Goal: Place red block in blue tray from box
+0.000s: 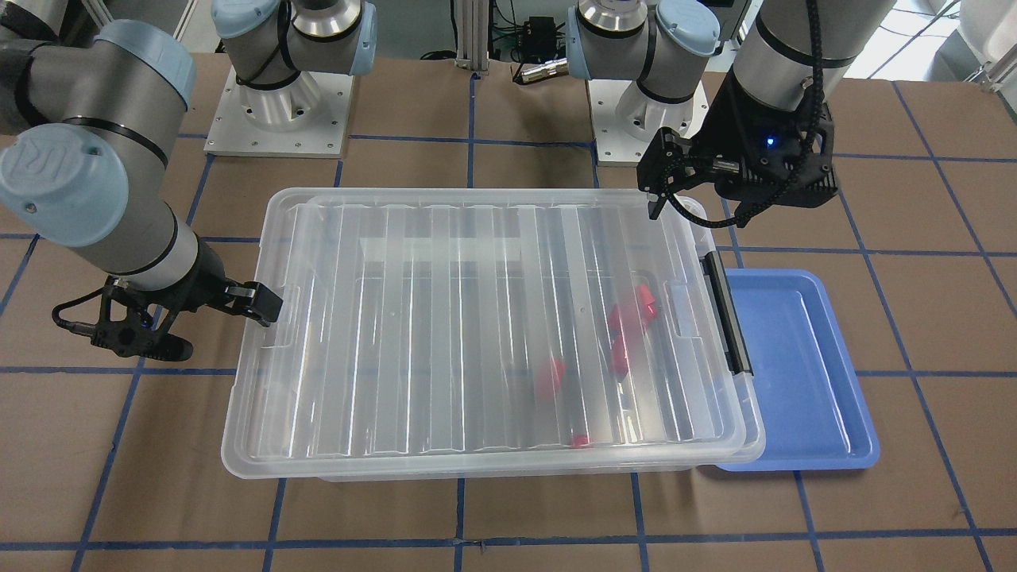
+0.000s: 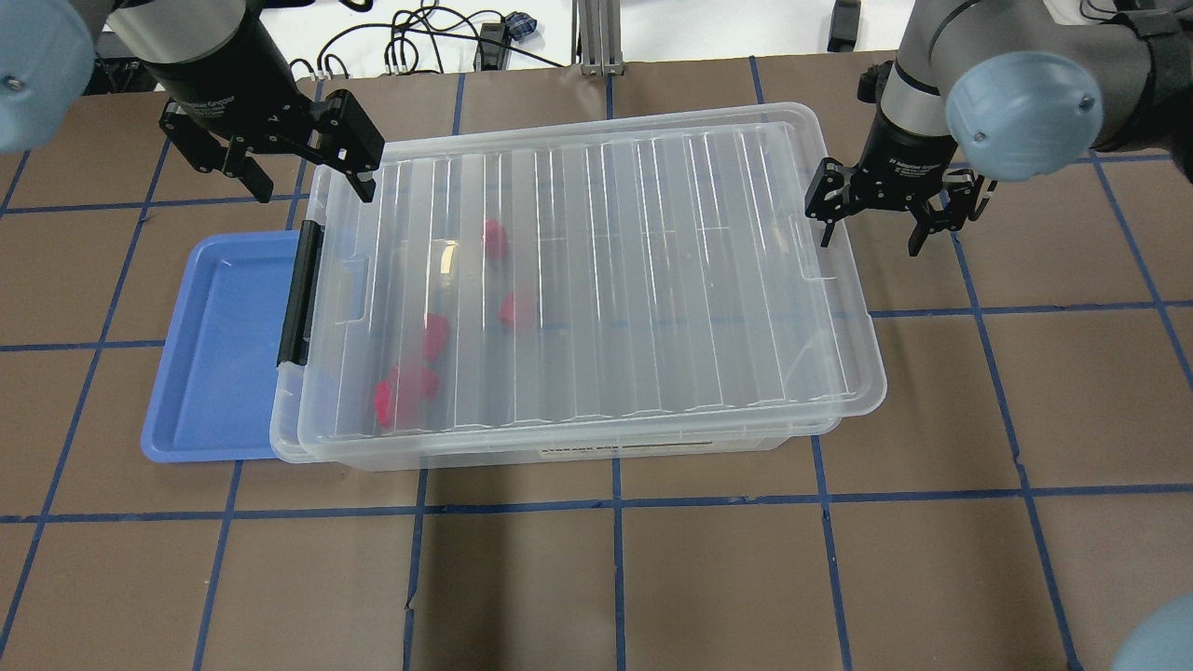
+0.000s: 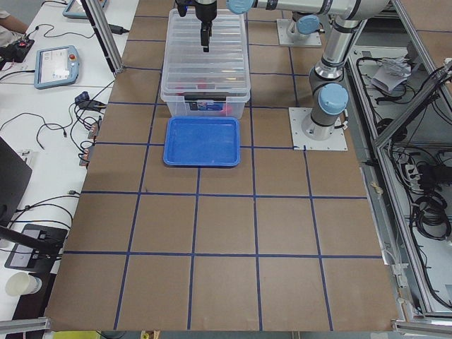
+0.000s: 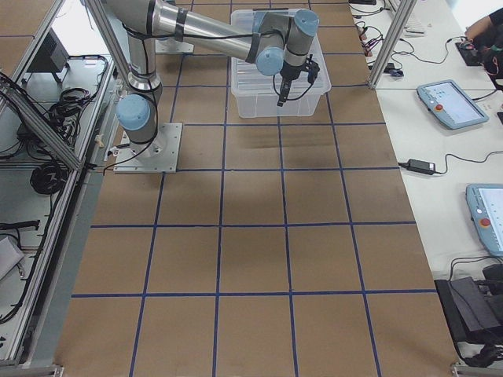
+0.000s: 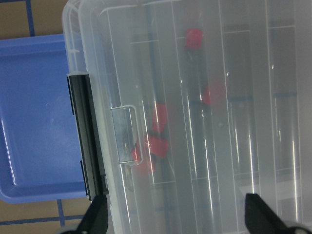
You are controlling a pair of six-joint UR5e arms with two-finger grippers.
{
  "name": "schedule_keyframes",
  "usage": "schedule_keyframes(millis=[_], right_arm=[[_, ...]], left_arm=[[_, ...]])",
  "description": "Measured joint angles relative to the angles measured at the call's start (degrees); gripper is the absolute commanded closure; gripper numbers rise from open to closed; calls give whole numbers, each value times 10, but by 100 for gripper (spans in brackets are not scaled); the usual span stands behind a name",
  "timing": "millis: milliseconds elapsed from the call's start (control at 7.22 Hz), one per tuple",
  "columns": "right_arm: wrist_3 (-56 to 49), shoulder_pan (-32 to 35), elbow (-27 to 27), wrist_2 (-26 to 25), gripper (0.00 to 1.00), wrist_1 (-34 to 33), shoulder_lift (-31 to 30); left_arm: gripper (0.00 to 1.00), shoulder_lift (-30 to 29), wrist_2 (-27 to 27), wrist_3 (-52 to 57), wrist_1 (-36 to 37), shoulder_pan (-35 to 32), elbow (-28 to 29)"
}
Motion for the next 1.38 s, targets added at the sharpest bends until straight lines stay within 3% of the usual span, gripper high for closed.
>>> schedule_keyframes(millis=[554,1385], right_arm=[[-23,-13,-1,-23,0,-11,1],[-161,-106,-3,-24,0,-18,1]], left_arm=[[0,1,0,0,0,0,0],[0,2,1,0,0,0,-1]])
